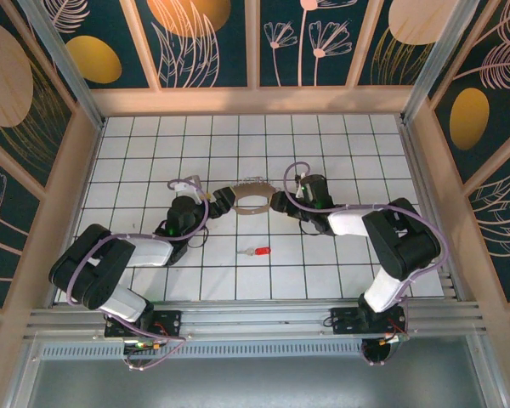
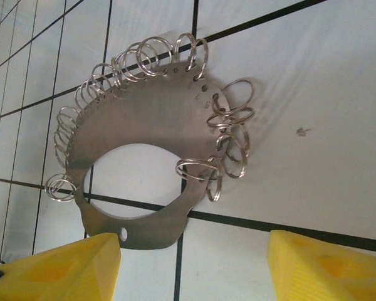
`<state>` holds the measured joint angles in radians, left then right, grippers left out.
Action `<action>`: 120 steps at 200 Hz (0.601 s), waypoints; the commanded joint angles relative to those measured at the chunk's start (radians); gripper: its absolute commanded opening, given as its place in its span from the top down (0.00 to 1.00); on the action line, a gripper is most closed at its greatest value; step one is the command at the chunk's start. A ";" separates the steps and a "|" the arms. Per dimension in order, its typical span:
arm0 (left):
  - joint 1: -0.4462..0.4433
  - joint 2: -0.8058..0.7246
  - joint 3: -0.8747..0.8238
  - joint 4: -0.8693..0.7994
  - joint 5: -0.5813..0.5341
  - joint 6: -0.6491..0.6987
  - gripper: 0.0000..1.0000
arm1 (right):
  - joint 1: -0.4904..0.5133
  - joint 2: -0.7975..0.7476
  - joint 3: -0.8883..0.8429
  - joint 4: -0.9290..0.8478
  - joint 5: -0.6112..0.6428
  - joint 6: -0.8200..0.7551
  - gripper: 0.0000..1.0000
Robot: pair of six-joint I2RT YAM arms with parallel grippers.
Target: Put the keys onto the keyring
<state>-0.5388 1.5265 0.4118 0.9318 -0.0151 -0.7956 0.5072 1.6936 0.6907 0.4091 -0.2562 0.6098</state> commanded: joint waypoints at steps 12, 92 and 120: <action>-0.007 0.006 0.039 0.048 0.035 -0.011 0.01 | 0.010 0.029 -0.010 0.034 -0.018 0.014 0.36; -0.015 0.012 0.061 0.047 0.047 -0.012 0.01 | 0.010 0.098 0.042 0.045 -0.038 0.013 0.37; -0.016 0.022 0.071 0.046 0.056 -0.011 0.01 | 0.010 0.113 0.057 0.049 -0.045 0.013 0.40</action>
<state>-0.5465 1.5333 0.4553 0.9428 0.0193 -0.7986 0.5106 1.7691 0.7254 0.4557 -0.2787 0.6102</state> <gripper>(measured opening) 0.985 0.608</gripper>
